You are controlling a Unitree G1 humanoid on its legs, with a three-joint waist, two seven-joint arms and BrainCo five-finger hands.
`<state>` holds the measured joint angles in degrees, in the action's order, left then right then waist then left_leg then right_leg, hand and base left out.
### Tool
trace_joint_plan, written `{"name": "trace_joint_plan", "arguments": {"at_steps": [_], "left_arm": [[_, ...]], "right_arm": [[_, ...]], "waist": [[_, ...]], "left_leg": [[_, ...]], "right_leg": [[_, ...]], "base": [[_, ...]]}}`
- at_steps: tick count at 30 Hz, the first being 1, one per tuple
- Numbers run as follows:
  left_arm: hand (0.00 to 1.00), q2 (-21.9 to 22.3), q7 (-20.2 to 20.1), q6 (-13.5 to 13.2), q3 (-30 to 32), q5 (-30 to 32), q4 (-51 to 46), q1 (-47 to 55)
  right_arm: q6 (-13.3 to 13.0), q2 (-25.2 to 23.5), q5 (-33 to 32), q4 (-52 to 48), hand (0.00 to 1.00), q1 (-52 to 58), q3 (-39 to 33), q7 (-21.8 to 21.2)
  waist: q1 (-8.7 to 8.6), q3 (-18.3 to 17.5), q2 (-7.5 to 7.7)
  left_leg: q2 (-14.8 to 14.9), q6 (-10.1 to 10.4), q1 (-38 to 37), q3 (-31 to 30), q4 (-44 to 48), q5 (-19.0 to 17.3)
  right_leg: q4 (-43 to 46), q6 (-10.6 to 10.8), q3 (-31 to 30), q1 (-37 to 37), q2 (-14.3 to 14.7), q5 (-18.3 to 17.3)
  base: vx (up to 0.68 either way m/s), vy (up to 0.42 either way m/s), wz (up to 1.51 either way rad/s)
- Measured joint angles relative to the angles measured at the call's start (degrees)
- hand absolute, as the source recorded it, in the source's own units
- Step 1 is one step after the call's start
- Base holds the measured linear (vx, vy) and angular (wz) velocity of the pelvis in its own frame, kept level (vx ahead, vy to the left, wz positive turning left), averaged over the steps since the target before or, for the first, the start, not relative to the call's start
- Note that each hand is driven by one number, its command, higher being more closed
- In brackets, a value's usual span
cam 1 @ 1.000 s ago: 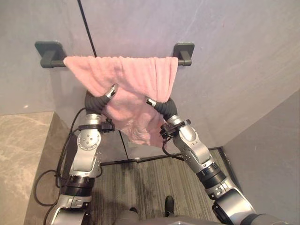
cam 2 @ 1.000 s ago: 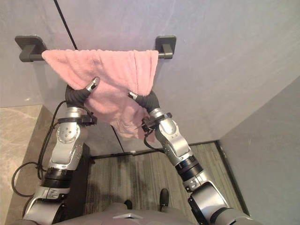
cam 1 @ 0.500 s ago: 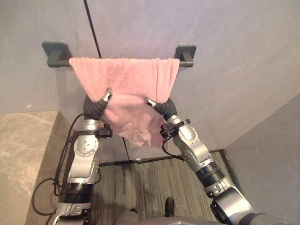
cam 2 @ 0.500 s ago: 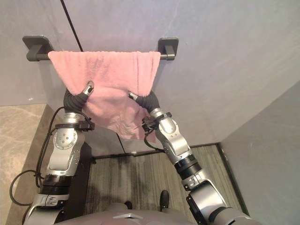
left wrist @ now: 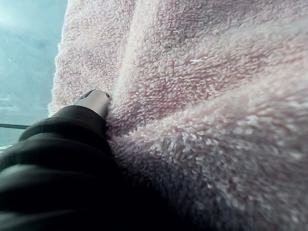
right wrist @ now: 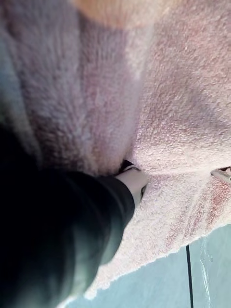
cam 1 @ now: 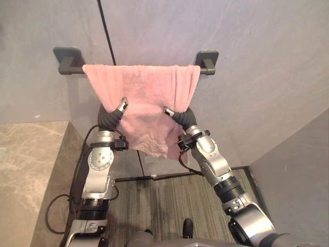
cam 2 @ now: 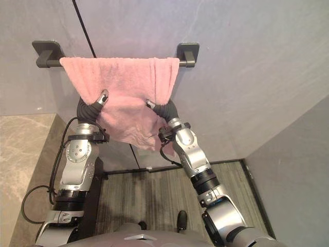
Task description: Organize washtable
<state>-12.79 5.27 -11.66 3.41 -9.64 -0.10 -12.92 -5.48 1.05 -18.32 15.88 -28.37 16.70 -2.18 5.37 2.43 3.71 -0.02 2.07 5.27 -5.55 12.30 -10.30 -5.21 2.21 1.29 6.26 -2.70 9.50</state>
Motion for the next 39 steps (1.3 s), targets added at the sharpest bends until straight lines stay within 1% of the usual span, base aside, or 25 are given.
{"name": "trace_joint_plan", "arguments": {"at_steps": [2, 3, 8, 11, 13, 15, 17, 18, 21, 24, 27, 31, 34, 36, 39], "left_arm": [[1.00, 1.0, -0.1, 0.1, 0.0, 0.0, 0.0, -0.2], [0.00, 1.5, -0.1, 0.2, 0.1, 0.0, 0.0, -0.3], [0.00, 1.5, -0.1, 0.6, 2.1, 1.1, 1.1, 0.4], [0.00, 1.5, 0.1, 0.6, 5.3, 1.1, 1.2, 2.1], [0.00, 1.5, 1.2, 0.7, 8.1, 0.9, 2.3, 3.0], [0.00, 1.4, 3.6, 1.6, 13.7, -0.7, 2.9, 5.7], [0.00, 0.8, 4.8, 2.0, 15.8, -1.2, 2.9, 8.0], [0.00, 0.4, 5.0, 2.0, 15.9, -1.3, 3.0, 9.1], [0.00, 0.4, 5.0, 2.1, 15.7, -1.3, 2.9, 9.5], [0.00, 0.4, 4.5, 2.1, 14.3, -1.3, 2.8, 9.5], [0.00, 0.4, 4.3, 2.1, 14.4, -1.3, 2.4, 10.3], [0.00, 0.5, 4.2, 2.1, 15.2, -1.3, 2.1, 13.9], [0.00, 2.2, 3.8, 2.3, 17.8, -1.3, 0.8, 17.6], [0.00, 4.3, 3.5, 2.3, 20.4, -1.4, -1.6, 20.6], [0.00, 8.1, 2.8, 2.3, 22.6, -1.9, -5.6, 25.4]], "right_arm": [[0.2, -0.5, 0.7, 0.2, 1.00, 0.1, -0.9, 0.0], [0.4, -0.6, 1.6, 0.3, 0.00, 0.0, -1.2, 0.0], [1.2, -0.7, 1.6, 0.6, 0.00, 0.3, -3.4, 1.2], [1.2, -0.7, 1.5, 0.6, 0.00, 0.7, -5.2, 2.3], [1.2, -0.6, 1.3, 0.7, 0.00, 1.7, -8.2, 3.3], [1.2, 0.4, 0.6, 0.7, 0.00, 3.3, -11.7, 4.9], [1.2, 1.8, -0.9, 0.7, 0.00, 4.7, -13.0, 5.7], [1.3, 2.7, -0.8, 0.7, 0.00, 5.7, -13.1, 6.0], [1.3, 3.5, -0.8, 0.7, 0.00, 6.8, -12.9, 6.0], [1.3, 3.6, -0.9, -0.5, 0.00, 7.3, -12.7, 5.8], [1.3, 4.7, -0.9, -1.2, 0.00, 8.1, -12.6, 4.8], [1.3, 5.2, -0.9, -7.1, 0.00, 14.0, -13.6, 4.0], [1.3, 4.9, -0.9, -7.5, 0.00, 18.2, -18.5, 3.7], [1.2, 4.5, -0.8, -10.2, 0.00, 22.2, -22.3, 3.8], [1.1, 4.0, -0.8, -14.6, 0.00, 27.5, -24.6, 3.9]], "waist": [[0.04, 0.0, -0.01], [0.03, 0.0, -0.01], [0.06, 0.0, -0.08], [-0.03, 0.1, -0.24], [0.11, 0.1, -0.29], [0.04, 0.1, -0.34], [0.15, 0.1, -0.35], [0.28, 0.1, -0.38], [0.24, 0.1, -0.47], [-0.05, 0.0, -1.02], [-0.03, 0.0, -1.42], [0.10, -0.1, -1.57], [0.10, -0.1, -1.55], [0.17, -0.1, -1.62], [0.07, -0.3, -1.74]], "left_leg": [[-0.1, 0.0, 0.0, -0.2, 0.0, 0.0], [-0.1, -0.1, 0.0, -0.3, 0.0, 0.0], [-0.1, -0.3, 0.0, -0.2, 0.2, -0.3], [-0.1, -0.3, 0.0, -0.1, 0.6, -0.7], [-0.2, -0.3, 0.1, -0.1, 0.6, -0.7], [-0.2, -0.3, 0.1, 0.1, 0.7, -0.8], [-0.2, -0.3, 0.1, 0.2, 0.6, -0.9], [-0.2, -0.3, 0.2, 0.3, 0.6, -0.9], [-0.2, -0.3, 0.2, 0.5, 0.7, -0.8], [-0.1, -0.3, 0.2, 0.6, 0.7, -0.8], [0.0, -0.3, 0.2, 0.8, 0.7, -0.9], [0.2, -0.3, 0.3, 0.9, 0.4, -0.9], [0.1, -0.3, 0.1, 1.0, 0.1, -0.9], [0.1, -0.3, 0.1, 1.0, -0.1, -0.9], [0.2, -0.3, -0.1, 1.0, -0.4, -0.9]], "right_leg": [[0.0, 0.0, 0.2, 0.0, 0.0, -0.1], [0.0, 0.1, 0.3, -0.1, 0.0, -0.1], [0.0, 0.1, 0.3, -0.1, 0.0, -0.2], [0.0, 0.2, 0.2, -0.2, 0.0, -0.3], [0.0, 0.2, 0.2, -0.2, 0.0, -0.3], [0.0, 0.2, 0.0, -0.2, 0.0, -0.3], [0.0, 0.2, -0.1, -0.1, 0.0, -0.3], [0.0, 0.2, -0.1, -0.1, -0.1, -0.3], [0.0, 0.1, -0.4, 0.1, 0.0, -0.3], [0.0, 0.1, -0.6, 0.1, 0.1, -0.2], [0.0, 0.0, -0.8, 0.3, 0.2, -0.2], [0.0, 0.0, -0.8, 0.5, 0.3, -0.2], [0.0, 0.0, -0.8, 0.5, 0.2, -0.2], [0.0, -0.1, -0.7, 0.5, 0.2, -0.3], [0.0, -0.3, -0.6, 0.5, 0.3, -0.5]], "base": [[0.01, -0.006, 0.05], [0.00, 0.000, 0.00], [0.00, 0.000, 0.00], [0.00, 0.003, -0.01], [0.00, 0.000, 0.00], [0.01, 0.008, -0.04], [0.00, 0.003, -0.02], [0.00, 0.000, 0.00], [-0.01, -0.003, -0.03], [-0.01, -0.002, -0.03], [0.00, -0.005, -0.03], [0.00, 0.000, 0.00], [0.00, 0.000, 0.00], [0.00, 0.000, 0.00], [0.00, 0.000, 0.00]]}}
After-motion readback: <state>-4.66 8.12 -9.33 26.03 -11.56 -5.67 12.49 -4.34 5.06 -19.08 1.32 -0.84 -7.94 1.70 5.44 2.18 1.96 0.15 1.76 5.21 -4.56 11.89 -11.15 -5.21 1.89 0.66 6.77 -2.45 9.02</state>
